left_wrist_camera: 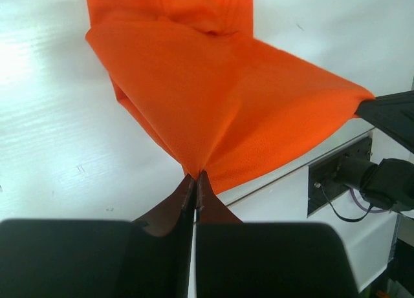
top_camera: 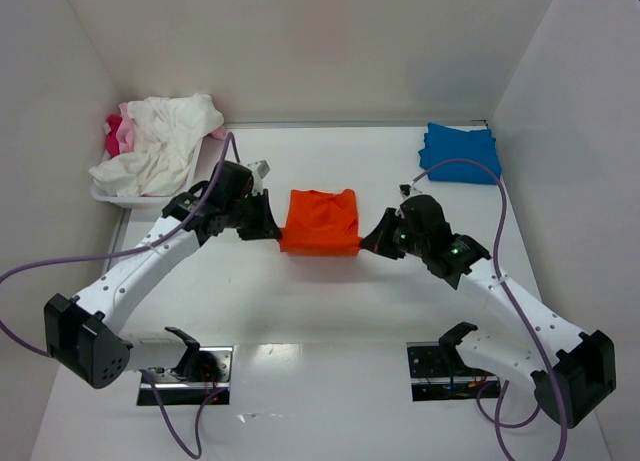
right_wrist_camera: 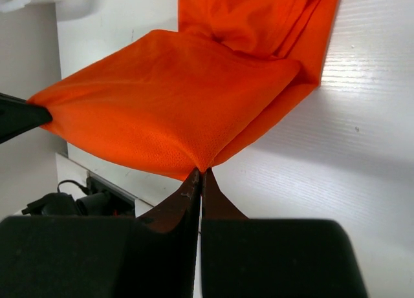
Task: Fold and stack the t-shirts
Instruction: Grab one side of the 2/3 rectangular tshirt with both arms, then fold the long partially folded tshirt into a neat square
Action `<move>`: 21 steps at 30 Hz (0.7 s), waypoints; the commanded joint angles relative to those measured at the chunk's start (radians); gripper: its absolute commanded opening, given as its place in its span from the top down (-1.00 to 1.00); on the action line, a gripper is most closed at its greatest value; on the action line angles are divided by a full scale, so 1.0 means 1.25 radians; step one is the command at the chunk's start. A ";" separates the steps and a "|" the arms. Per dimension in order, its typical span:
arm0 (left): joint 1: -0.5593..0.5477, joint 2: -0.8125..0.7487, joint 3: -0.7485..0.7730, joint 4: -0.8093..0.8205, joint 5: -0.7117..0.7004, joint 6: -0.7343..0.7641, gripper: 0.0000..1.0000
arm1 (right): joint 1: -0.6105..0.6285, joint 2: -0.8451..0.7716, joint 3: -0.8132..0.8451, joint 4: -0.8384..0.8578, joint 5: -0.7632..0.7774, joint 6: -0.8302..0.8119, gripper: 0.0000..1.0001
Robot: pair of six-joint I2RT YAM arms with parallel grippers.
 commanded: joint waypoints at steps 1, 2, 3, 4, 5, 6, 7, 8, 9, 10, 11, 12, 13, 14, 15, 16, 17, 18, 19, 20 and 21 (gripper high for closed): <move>0.001 0.040 0.050 -0.015 -0.021 0.038 1.00 | 0.002 0.026 0.051 0.017 0.059 -0.016 1.00; 0.001 0.049 0.058 -0.006 -0.022 0.045 1.00 | 0.002 0.037 0.052 0.027 0.072 -0.023 1.00; 0.001 0.064 0.059 0.001 -0.028 0.045 1.00 | 0.001 0.051 0.058 0.040 0.080 -0.023 1.00; 0.001 0.073 0.067 0.001 -0.028 0.045 1.00 | -0.006 0.053 0.058 0.052 0.088 -0.024 1.00; 0.001 0.082 0.067 0.002 -0.027 0.045 1.00 | -0.007 0.063 0.058 0.065 0.099 -0.030 1.00; 0.001 0.096 0.067 0.008 -0.018 0.045 1.00 | -0.014 0.073 0.058 0.083 0.099 -0.030 1.00; 0.001 0.097 0.067 0.009 -0.010 0.045 1.00 | -0.020 0.074 0.059 0.091 0.099 -0.030 1.00; 0.001 0.104 0.067 0.017 -0.003 0.045 1.00 | -0.021 0.085 0.069 0.091 0.099 -0.030 1.00; 0.001 0.104 0.067 0.017 0.006 0.045 1.00 | -0.021 0.095 0.078 0.098 0.099 -0.039 1.00; 0.001 0.104 0.067 0.027 0.006 0.045 1.00 | -0.021 0.096 0.078 0.098 0.099 -0.046 1.00; 0.001 0.104 0.060 0.027 0.006 0.045 1.00 | -0.021 0.103 0.078 0.098 0.099 -0.046 1.00; 0.001 0.104 0.059 0.027 0.016 0.045 1.00 | -0.021 0.103 0.078 0.098 0.099 -0.046 1.00; 0.001 0.104 0.059 0.027 0.016 0.045 1.00 | -0.021 0.103 0.078 0.098 0.099 -0.046 1.00; 0.001 0.104 0.059 0.027 0.016 0.045 1.00 | -0.021 0.103 0.078 0.098 0.099 -0.046 1.00; 0.001 0.104 0.059 0.027 0.024 0.045 1.00 | -0.021 0.103 0.078 0.098 0.092 -0.053 1.00; 0.001 0.104 0.059 0.027 0.025 0.045 1.00 | -0.021 0.103 0.078 0.098 0.091 -0.053 1.00; 0.001 0.095 0.059 0.034 0.025 0.045 1.00 | -0.021 0.090 0.078 0.098 0.091 -0.053 1.00; 0.001 0.084 0.059 0.034 0.025 0.045 1.00 | -0.021 0.082 0.078 0.098 0.091 -0.053 1.00; 0.001 0.083 0.059 0.041 0.034 0.045 1.00 | -0.021 0.075 0.078 0.098 0.091 -0.053 1.00; 0.001 0.065 0.059 0.042 0.044 0.045 1.00 | -0.021 0.056 0.078 0.098 0.091 -0.046 1.00; 0.001 0.063 0.059 0.042 0.044 0.052 1.00 | -0.021 0.044 0.064 0.098 0.091 -0.045 1.00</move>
